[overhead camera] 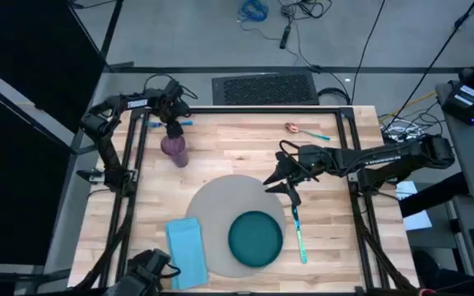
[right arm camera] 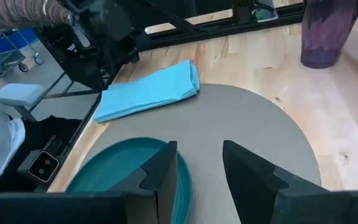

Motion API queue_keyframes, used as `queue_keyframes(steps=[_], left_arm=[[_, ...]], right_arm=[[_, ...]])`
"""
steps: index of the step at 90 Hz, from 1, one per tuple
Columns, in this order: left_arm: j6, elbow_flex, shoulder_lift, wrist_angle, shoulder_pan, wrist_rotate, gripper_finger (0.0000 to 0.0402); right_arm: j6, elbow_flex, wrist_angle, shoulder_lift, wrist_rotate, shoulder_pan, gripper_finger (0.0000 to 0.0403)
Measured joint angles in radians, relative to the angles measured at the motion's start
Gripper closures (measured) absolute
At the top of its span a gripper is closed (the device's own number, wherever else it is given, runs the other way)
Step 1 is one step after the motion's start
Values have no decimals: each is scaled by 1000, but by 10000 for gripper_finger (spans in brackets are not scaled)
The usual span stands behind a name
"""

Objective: Set table place
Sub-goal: Put the iridescent fork on the blue napkin

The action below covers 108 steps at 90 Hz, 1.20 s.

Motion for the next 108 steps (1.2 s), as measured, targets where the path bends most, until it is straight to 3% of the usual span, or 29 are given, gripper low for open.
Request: queue_keyframes(steps=[31, 56, 82, 108], left_arm=[[6, -2, 5, -1, 1, 23, 263], [-35, 1, 7, -3, -9, -20, 389], [-46, -3, -58, -11, -24, -39, 399], [-45, -2, -223, -80, -53, -6, 401]], right_arm=[[1, 14, 0, 0, 0, 22, 287], [4, 22, 1, 0, 0, 34, 287], [-4, 46, -6, 0, 1, 49, 287], [-15, 46, -7, 0, 5, 50, 287]])
